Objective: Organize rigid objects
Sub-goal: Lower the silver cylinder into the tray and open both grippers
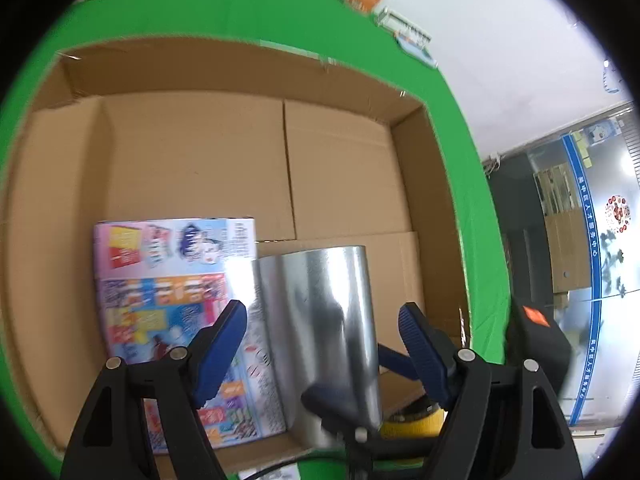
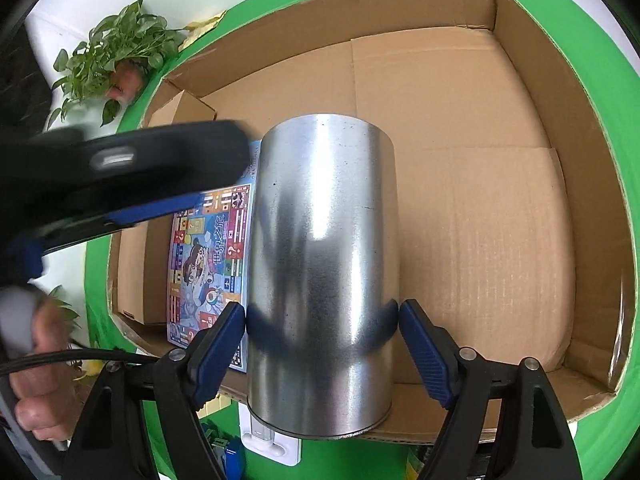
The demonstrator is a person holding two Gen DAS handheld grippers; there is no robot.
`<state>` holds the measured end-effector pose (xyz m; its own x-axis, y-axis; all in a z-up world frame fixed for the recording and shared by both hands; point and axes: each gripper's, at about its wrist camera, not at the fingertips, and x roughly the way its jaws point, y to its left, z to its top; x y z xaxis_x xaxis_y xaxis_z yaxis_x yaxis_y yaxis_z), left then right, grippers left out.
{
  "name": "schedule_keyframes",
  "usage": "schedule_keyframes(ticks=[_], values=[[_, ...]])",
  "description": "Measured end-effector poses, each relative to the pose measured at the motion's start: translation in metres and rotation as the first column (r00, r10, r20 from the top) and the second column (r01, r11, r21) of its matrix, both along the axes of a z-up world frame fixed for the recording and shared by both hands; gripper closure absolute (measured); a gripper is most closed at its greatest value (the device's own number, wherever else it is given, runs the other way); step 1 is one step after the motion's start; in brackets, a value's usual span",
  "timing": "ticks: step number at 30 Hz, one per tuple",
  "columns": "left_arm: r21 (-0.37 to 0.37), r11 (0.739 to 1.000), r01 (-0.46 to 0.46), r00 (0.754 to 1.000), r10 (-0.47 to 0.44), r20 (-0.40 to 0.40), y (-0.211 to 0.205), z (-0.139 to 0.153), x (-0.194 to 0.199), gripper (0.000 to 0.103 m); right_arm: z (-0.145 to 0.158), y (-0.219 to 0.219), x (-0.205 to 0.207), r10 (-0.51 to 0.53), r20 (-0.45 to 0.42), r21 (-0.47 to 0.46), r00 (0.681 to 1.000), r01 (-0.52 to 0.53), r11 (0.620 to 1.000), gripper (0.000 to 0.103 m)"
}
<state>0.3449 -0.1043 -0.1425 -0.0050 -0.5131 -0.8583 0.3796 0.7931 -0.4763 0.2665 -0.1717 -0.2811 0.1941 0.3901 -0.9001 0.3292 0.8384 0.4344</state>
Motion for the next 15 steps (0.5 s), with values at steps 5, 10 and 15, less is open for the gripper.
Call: schedule_keyframes(ticks=[5, 10, 15], values=[[0.023, 0.999, -0.040, 0.985, 0.035, 0.171, 0.029, 0.043, -0.021, 0.025, 0.021, 0.000, -0.005, -0.028, 0.037, 0.030, 0.999, 0.027, 0.999, 0.022], [0.029, 0.995, -0.097, 0.944, 0.083, 0.319, 0.053, 0.086, -0.046, 0.025, 0.073, -0.005, -0.031, -0.044, 0.168, -0.036, 0.985, 0.051, 0.998, 0.006], [0.043, 0.990, -0.134, 0.925, 0.109, 0.364, 0.070, 0.109, -0.080, 0.025, 0.118, -0.011, -0.076, -0.016, 0.248, -0.126, 0.969, 0.049, 0.991, 0.007]])
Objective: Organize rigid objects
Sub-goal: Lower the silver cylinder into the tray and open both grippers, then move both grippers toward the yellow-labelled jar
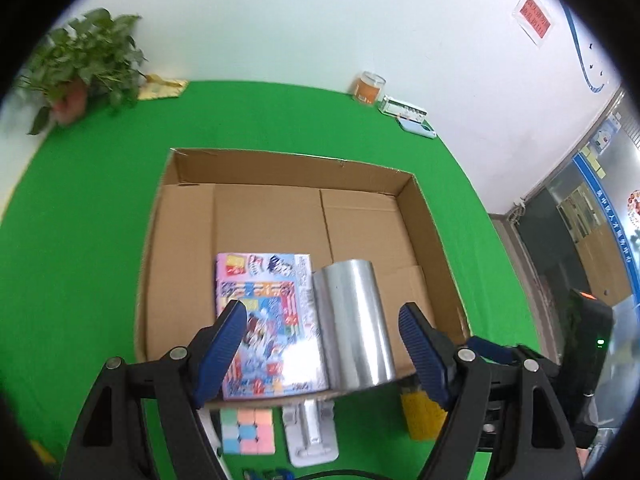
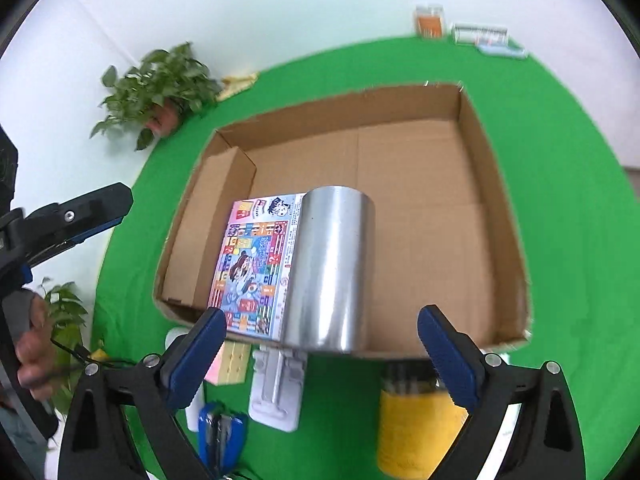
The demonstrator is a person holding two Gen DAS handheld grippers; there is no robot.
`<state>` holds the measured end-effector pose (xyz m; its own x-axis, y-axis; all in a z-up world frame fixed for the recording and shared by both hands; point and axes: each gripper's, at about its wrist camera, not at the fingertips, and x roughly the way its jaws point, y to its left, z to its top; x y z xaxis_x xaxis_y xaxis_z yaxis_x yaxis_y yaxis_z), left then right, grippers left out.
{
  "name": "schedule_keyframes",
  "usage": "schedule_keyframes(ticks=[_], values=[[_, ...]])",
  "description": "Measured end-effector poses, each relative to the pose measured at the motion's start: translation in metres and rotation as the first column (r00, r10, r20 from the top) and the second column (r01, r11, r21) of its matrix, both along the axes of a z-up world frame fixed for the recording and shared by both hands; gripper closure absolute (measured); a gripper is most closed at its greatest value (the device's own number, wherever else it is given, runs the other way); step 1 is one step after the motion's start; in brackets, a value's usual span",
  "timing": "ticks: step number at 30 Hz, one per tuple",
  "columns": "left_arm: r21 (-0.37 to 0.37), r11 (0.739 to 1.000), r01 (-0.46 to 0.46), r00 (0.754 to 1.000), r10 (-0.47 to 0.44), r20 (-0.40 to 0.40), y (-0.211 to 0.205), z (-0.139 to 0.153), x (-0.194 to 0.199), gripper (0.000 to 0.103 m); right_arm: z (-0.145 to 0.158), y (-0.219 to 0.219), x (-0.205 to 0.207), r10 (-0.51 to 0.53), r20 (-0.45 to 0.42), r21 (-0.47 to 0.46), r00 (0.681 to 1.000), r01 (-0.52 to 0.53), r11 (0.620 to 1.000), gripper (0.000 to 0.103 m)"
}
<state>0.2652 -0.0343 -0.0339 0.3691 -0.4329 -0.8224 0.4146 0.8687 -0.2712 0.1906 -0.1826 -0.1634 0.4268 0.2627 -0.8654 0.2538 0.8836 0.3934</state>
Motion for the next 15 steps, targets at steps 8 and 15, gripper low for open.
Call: schedule_keyframes(ticks=[8, 15], values=[[0.008, 0.999, -0.035, 0.999, 0.035, -0.027, 0.005, -0.006, -0.062, 0.089, 0.030, -0.001, -0.075, -0.024, 0.048, -0.025, 0.999, 0.025, 0.999, 0.048], [-0.039, 0.996, -0.079, 0.996, 0.080, 0.042, 0.012, 0.002, -0.108, 0.012, 0.040, -0.016, -0.131, -0.034, 0.086, -0.028, 0.996, 0.036, 0.999, 0.003]])
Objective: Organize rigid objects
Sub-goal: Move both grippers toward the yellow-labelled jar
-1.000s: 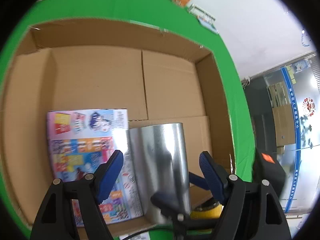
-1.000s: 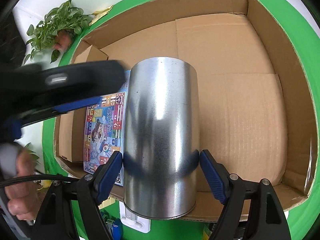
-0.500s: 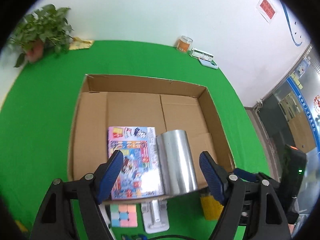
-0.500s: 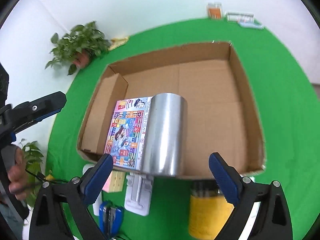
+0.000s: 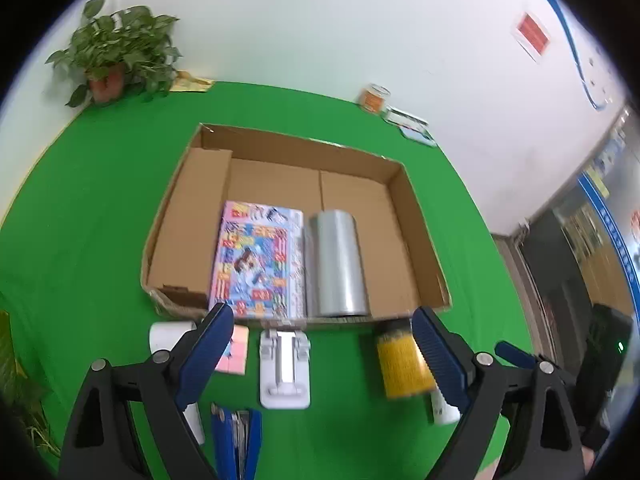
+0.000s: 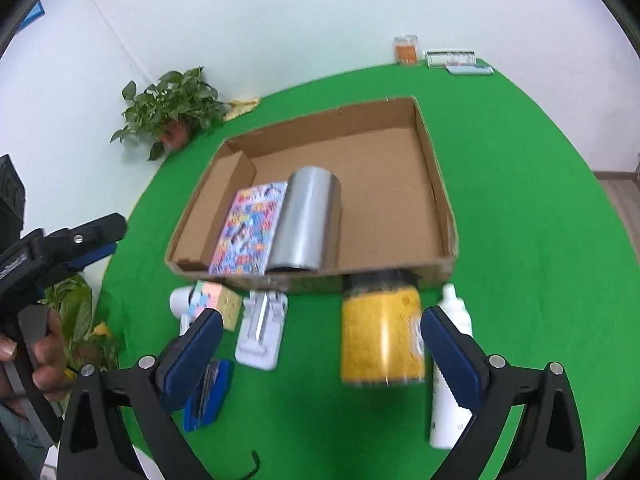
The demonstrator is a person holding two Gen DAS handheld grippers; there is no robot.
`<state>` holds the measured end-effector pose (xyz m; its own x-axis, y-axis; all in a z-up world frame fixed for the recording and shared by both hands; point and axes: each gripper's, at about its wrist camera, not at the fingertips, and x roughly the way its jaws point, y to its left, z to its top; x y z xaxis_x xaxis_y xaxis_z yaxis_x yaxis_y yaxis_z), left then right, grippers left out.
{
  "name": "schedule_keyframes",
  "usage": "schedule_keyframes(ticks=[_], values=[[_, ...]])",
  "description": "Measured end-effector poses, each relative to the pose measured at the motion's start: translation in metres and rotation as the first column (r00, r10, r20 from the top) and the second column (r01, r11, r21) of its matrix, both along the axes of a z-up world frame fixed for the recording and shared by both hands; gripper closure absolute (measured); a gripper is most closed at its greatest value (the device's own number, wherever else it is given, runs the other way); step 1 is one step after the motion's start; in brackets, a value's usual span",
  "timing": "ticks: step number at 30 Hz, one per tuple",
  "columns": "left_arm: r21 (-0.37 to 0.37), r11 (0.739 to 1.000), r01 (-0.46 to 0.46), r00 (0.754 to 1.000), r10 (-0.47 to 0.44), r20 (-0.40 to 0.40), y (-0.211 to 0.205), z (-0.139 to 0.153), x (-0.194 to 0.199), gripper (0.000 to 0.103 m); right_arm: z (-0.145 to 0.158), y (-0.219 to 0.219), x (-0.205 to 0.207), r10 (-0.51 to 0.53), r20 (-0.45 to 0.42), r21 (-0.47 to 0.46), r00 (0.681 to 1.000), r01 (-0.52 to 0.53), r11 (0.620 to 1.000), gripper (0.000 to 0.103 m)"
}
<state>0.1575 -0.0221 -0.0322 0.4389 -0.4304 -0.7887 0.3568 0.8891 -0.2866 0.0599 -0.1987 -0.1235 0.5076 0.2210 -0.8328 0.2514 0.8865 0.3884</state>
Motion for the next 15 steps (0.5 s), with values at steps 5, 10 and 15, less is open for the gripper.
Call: schedule_keyframes(ticks=[5, 10, 15], values=[[0.044, 0.999, 0.026, 0.999, -0.024, -0.037, 0.001, -0.014, -0.020, 0.012, -0.034, -0.006, -0.013, -0.008, -0.104, 0.034, 0.995, 0.012, 0.999, 0.003], [0.036, 0.999, 0.009, 0.994, -0.005, -0.111, 0.011, -0.035, -0.032, 0.012, -0.077, -0.002, -0.002, 0.032, -0.223, -0.019, 0.974, -0.038, 0.999, 0.004], [0.035, 0.999, 0.025, 0.980, -0.017, -0.198, 0.014, -0.058, -0.036, 0.012, -0.121, 0.004, 0.021, 0.056, -0.320, -0.061, 0.946, -0.080, 0.995, 0.018]])
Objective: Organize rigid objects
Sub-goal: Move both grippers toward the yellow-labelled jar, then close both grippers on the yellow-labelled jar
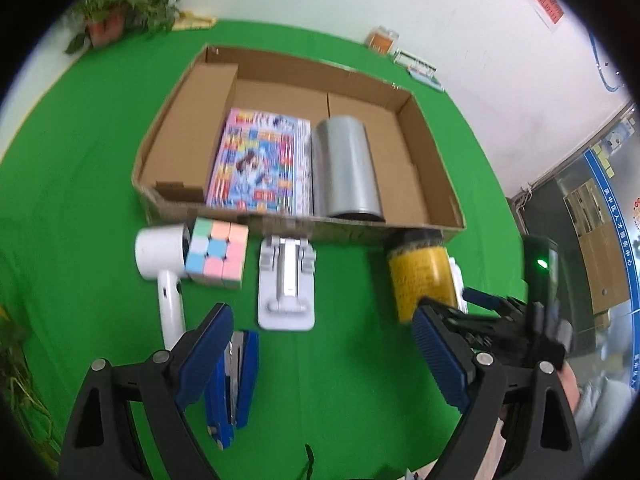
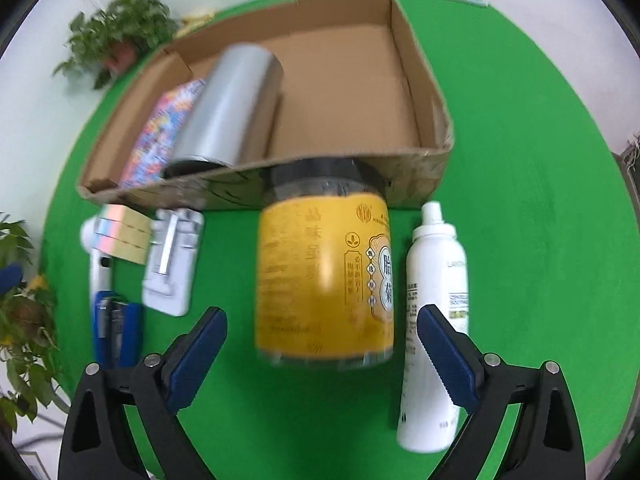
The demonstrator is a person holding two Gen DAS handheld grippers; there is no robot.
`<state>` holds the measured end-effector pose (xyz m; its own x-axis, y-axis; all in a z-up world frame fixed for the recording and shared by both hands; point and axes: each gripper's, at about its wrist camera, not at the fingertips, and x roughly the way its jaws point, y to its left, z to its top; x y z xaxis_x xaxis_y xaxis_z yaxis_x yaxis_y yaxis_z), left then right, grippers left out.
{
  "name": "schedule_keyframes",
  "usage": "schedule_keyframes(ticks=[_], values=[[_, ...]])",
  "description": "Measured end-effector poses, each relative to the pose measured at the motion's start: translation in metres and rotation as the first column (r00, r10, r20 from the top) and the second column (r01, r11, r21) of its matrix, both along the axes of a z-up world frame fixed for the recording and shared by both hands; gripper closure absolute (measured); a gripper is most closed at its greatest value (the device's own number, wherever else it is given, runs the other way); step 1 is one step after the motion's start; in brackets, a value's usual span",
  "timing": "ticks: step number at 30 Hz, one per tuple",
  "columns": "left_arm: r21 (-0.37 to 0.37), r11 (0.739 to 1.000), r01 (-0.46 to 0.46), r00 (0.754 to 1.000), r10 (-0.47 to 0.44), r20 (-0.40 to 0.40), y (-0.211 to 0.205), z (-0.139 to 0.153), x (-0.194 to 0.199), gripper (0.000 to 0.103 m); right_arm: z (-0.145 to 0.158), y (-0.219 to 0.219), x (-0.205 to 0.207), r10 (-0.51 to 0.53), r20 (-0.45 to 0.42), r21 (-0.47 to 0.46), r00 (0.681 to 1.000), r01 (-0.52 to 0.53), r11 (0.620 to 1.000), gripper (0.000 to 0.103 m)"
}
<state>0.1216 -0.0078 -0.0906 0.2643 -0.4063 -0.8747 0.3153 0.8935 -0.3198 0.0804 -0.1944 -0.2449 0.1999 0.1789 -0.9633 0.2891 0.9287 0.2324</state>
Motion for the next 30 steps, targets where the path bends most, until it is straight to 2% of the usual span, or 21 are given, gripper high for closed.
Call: schedule_keyframes(ticks=[2, 5, 7, 10, 12, 13, 14, 15, 16, 19, 21, 25, 26, 27, 28, 30], values=[[-0.020, 1.000, 0.006, 1.000, -0.006, -0.023, -0.001, -0.005, -0.001, 0.014, -0.016, 0.001, 0.003, 0.015, -0.033, 0.033, 0.999, -0.014, 0.999, 0.022], [-0.055, 0.998, 0.041, 0.997, -0.044, -0.061, -0.007, -0.010, -0.002, 0.019, -0.014, 0.011, -0.004, 0.071, -0.019, -0.022, 0.997, -0.071, 0.997, 0.022], [-0.071, 0.995, 0.069, 0.993, -0.076, -0.092, -0.016, -0.013, -0.002, 0.019, -0.011, 0.017, -0.020, 0.078, -0.027, -0.017, 0.997, -0.078, 0.997, 0.022], [-0.110, 0.988, 0.107, 0.981, -0.122, -0.148, -0.030, -0.022, -0.006, 0.019, -0.006, 0.030, -0.064, 0.062, -0.041, 0.053, 0.997, -0.059, 0.997, 0.021], [-0.158, 0.981, 0.113, 0.967, -0.145, -0.208, -0.040, -0.035, -0.007, 0.019, -0.004, 0.037, -0.094, 0.044, -0.046, 0.142, 0.998, -0.037, 0.989, 0.018], [-0.179, 0.977, 0.117, 0.958, -0.158, -0.238, -0.046, -0.043, -0.009, 0.019, -0.002, 0.039, -0.108, 0.020, -0.035, 0.204, 0.999, -0.012, 0.979, 0.016], [-0.190, 0.974, 0.125, 0.946, -0.175, -0.272, -0.053, -0.055, -0.013, 0.019, 0.001, 0.038, -0.119, -0.011, -0.014, 0.256, 1.000, 0.015, 0.966, 0.009], [-0.185, 0.973, 0.136, 0.936, -0.187, -0.299, -0.059, -0.064, -0.016, 0.019, 0.007, 0.035, -0.128, -0.046, 0.013, 0.282, 0.999, 0.040, 0.958, 0.002], [-0.176, 0.973, 0.150, 0.923, -0.201, -0.327, -0.065, -0.074, -0.019, 0.019, 0.012, 0.031, -0.136, -0.077, 0.038, 0.289, 0.996, 0.062, 0.955, 0.001], [-0.173, 0.970, 0.171, 0.890, -0.227, -0.396, -0.074, -0.103, -0.031, 0.019, 0.007, 0.027, -0.140, -0.074, 0.023, 0.334, 0.997, 0.063, 0.940, 0.001], [-0.180, 0.973, 0.147, 0.876, -0.212, -0.434, -0.073, -0.117, -0.036, 0.019, -0.003, 0.030, -0.135, -0.023, -0.008, 0.393, 1.000, 0.024, 0.919, 0.004], [-0.214, 0.969, 0.122, 0.862, -0.210, -0.462, -0.069, -0.128, -0.037, 0.019, -0.007, 0.052, -0.119, 0.053, 0.009, 0.443, 0.999, -0.052, 0.895, 0.009], [-0.208, 0.969, 0.134, 0.858, -0.218, -0.464, -0.069, -0.130, -0.037, 0.018, -0.005, 0.053, -0.115, 0.051, 0.015, 0.467, 0.999, -0.052, 0.883, 0.010], [-0.182, 0.972, 0.146, 0.865, -0.215, -0.453, -0.069, -0.131, -0.037, 0.018, -0.005, 0.058, -0.110, 0.045, 0.022, 0.491, 0.999, -0.050, 0.870, 0.010], [-0.162, 0.974, 0.157, 0.867, -0.214, -0.449, -0.068, -0.133, -0.037, 0.019, -0.004, 0.061, -0.108, 0.042, 0.025, 0.494, 0.999, -0.049, 0.868, 0.011], [-0.167, 0.975, 0.144, 0.858, -0.207, -0.471, -0.062, -0.138, -0.036, 0.022, -0.004, 0.066, -0.107, 0.052, 0.023, 0.477, 0.998, -0.056, 0.877, 0.011]])
